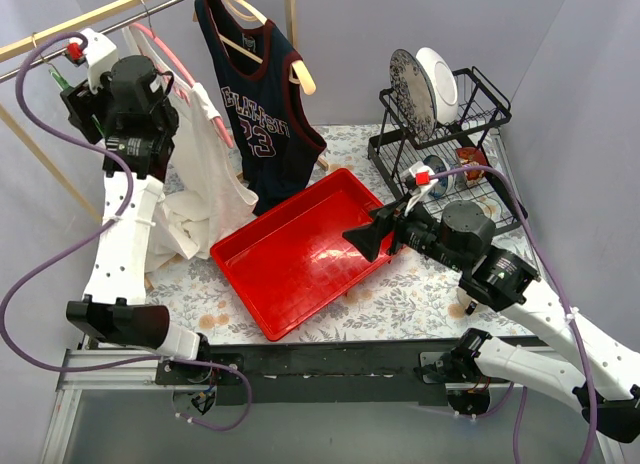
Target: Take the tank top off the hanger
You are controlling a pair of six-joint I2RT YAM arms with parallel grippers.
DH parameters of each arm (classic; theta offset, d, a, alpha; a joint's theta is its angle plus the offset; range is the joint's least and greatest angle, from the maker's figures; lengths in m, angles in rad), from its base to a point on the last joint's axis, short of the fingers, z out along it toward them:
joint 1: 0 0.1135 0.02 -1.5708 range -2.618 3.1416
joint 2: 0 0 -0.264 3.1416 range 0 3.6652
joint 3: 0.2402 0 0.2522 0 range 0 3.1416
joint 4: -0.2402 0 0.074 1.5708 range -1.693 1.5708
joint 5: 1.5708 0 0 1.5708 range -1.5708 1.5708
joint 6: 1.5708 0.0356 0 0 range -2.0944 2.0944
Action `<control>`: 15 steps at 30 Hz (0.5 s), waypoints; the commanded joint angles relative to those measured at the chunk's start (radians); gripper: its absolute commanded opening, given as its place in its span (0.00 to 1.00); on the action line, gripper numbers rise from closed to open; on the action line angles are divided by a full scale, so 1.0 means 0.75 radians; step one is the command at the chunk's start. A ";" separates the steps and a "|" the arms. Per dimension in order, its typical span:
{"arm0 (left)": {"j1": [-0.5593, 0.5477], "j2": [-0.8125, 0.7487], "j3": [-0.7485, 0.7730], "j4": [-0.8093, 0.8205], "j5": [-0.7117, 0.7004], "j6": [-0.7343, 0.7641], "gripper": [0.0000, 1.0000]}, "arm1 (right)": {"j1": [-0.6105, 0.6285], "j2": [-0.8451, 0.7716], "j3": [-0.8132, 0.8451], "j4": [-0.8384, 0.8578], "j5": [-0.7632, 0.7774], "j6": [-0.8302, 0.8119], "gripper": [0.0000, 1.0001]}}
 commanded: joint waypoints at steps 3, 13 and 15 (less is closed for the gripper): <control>0.216 -0.002 0.111 -0.549 0.407 -0.528 0.59 | 0.000 0.015 0.055 0.019 -0.037 -0.015 0.91; 0.218 -0.055 0.031 -0.510 0.464 -0.536 0.43 | 0.000 0.048 0.080 0.030 -0.066 -0.005 0.91; 0.218 -0.061 0.052 -0.514 0.493 -0.530 0.40 | 0.000 0.058 0.080 0.036 -0.088 0.003 0.90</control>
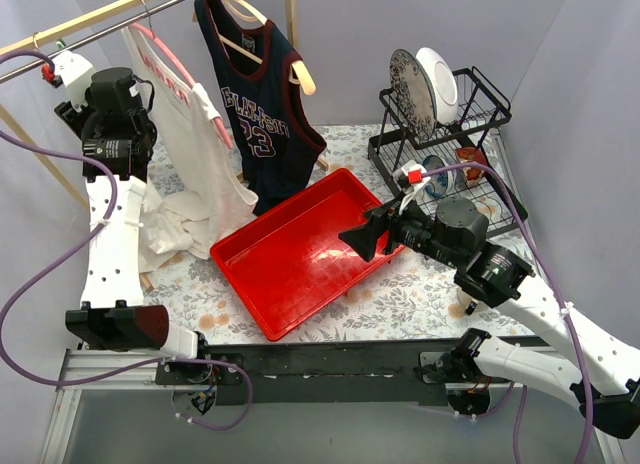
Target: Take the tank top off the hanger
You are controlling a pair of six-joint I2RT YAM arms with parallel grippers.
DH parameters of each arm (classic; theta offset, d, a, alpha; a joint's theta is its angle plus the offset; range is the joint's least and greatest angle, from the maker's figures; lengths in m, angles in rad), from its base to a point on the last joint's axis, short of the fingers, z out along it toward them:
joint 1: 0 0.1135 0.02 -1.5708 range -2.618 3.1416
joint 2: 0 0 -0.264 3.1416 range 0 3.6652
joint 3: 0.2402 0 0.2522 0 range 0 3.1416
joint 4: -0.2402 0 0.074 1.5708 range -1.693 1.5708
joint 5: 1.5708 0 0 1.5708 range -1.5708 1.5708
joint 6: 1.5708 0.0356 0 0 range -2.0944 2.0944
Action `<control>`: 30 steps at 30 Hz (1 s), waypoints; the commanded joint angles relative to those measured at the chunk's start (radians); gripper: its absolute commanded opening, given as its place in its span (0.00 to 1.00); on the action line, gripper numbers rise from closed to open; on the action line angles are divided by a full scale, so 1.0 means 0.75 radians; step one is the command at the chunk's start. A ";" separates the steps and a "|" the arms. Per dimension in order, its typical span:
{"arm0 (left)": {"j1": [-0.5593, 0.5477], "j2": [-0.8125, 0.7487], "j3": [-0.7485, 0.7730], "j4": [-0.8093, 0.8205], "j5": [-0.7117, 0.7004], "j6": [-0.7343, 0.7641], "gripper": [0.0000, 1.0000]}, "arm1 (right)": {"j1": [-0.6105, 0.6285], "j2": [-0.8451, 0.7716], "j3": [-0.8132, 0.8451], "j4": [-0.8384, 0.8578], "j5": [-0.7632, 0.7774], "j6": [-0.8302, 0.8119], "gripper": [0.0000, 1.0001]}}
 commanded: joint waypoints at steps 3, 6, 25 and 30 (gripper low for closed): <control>-0.001 -0.088 0.051 -0.045 0.127 -0.033 0.37 | 0.000 0.026 0.064 0.041 -0.062 0.018 0.89; -0.001 -0.114 0.076 -0.047 0.213 -0.035 0.38 | -0.002 0.030 0.064 0.047 -0.066 0.029 0.89; -0.001 -0.128 0.342 -0.163 0.477 -0.076 0.00 | 0.000 0.056 0.111 0.121 -0.115 -0.010 0.84; -0.003 -0.222 0.277 -0.084 0.626 -0.097 0.00 | 0.000 0.136 0.219 0.194 -0.151 -0.059 0.84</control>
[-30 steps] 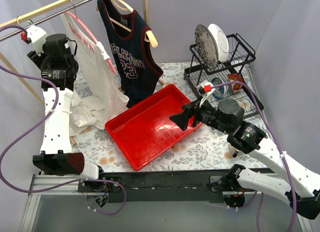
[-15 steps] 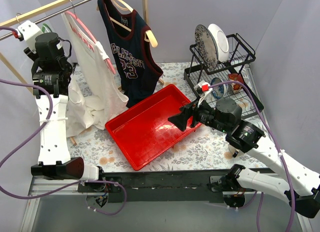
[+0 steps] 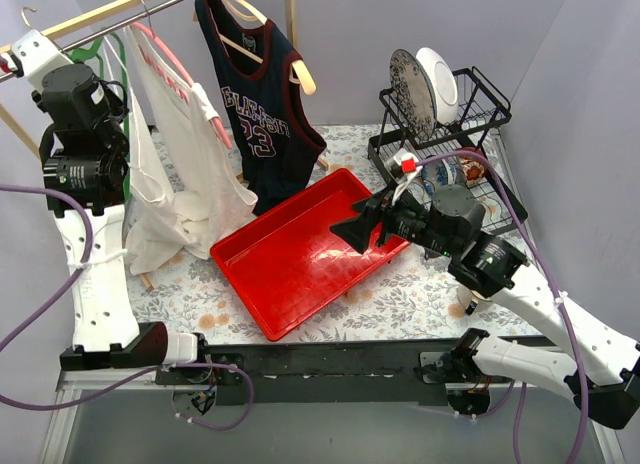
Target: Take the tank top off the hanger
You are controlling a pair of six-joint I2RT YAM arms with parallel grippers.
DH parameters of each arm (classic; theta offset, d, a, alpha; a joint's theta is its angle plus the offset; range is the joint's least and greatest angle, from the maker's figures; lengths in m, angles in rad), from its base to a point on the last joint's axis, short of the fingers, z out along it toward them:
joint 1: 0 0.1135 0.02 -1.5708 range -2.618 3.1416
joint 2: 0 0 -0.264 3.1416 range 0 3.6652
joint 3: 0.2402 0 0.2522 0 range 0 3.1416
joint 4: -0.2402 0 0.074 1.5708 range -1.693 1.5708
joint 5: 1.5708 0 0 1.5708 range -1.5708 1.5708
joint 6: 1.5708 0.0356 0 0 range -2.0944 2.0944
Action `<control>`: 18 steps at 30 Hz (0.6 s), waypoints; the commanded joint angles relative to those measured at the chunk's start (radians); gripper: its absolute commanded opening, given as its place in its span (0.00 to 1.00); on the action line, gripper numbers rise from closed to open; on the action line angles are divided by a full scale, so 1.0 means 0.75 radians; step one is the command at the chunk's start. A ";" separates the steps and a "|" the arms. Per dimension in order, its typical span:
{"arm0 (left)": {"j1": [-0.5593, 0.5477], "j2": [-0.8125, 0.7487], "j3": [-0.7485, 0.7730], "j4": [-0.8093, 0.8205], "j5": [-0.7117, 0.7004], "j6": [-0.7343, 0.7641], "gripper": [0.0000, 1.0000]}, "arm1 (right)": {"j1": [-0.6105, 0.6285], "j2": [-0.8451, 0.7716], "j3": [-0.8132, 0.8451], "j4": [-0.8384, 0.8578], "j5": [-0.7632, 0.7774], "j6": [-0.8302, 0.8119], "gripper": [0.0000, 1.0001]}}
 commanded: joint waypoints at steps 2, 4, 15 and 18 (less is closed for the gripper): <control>0.000 -0.159 -0.040 0.107 0.196 -0.050 0.00 | 0.000 0.117 0.189 0.146 -0.082 -0.075 0.83; 0.000 -0.183 -0.066 0.093 0.251 -0.076 0.00 | 0.002 0.173 0.281 0.136 -0.133 -0.079 0.82; 0.000 -0.451 -0.357 0.097 0.270 -0.109 0.00 | 0.061 0.586 0.722 0.136 -0.197 -0.112 0.75; 0.000 -0.549 -0.443 0.136 0.292 -0.142 0.00 | 0.130 0.704 0.904 0.109 -0.128 -0.142 0.73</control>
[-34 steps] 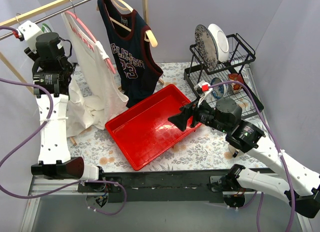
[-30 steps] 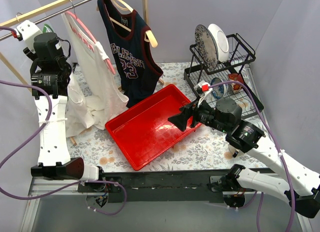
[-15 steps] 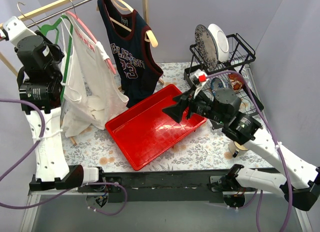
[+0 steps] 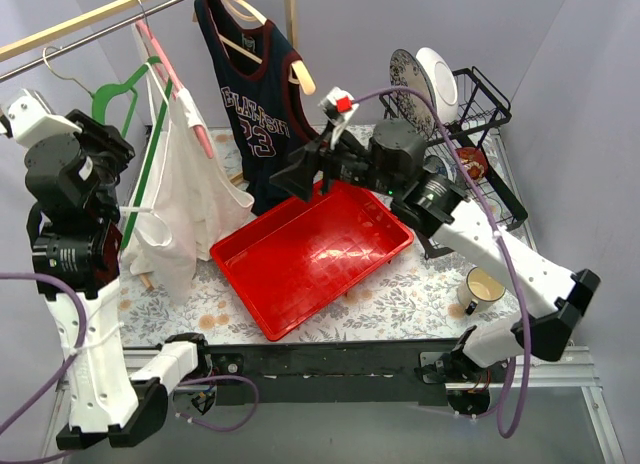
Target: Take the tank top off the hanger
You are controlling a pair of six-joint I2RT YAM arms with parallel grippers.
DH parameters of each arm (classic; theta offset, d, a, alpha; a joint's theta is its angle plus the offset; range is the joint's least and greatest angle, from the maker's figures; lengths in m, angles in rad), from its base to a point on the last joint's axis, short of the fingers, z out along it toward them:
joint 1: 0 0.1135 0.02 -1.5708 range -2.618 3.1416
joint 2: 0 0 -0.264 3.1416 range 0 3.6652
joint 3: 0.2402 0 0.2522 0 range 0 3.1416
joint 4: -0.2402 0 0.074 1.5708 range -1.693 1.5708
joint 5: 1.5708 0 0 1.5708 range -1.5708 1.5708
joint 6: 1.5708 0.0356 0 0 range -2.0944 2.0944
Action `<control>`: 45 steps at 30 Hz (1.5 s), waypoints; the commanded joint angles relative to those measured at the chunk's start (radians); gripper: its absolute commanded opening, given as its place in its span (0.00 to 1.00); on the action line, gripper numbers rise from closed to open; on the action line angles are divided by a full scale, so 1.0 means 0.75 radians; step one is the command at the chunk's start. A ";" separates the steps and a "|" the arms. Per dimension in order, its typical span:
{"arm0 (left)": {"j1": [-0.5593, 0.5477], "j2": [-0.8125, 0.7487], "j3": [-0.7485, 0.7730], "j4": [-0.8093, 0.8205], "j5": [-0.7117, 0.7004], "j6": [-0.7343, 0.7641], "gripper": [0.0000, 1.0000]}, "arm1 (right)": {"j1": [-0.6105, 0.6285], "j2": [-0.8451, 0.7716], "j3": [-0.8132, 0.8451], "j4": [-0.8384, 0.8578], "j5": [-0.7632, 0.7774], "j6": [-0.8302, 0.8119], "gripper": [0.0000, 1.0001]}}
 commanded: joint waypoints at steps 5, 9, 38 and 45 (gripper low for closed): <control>-0.007 -0.230 -0.167 0.092 0.005 -0.067 0.00 | 0.198 0.259 0.417 0.099 0.205 -0.073 0.70; -0.034 -0.318 -0.236 0.076 -0.113 -0.124 0.00 | 0.264 0.374 0.499 0.239 0.242 -0.069 0.65; -0.422 -0.717 -0.457 0.055 0.081 0.004 0.00 | 0.599 0.501 0.423 0.768 0.880 -0.715 0.76; -0.435 -0.709 -0.418 0.039 0.089 0.005 0.00 | 0.616 0.474 0.393 0.823 1.060 -0.830 0.68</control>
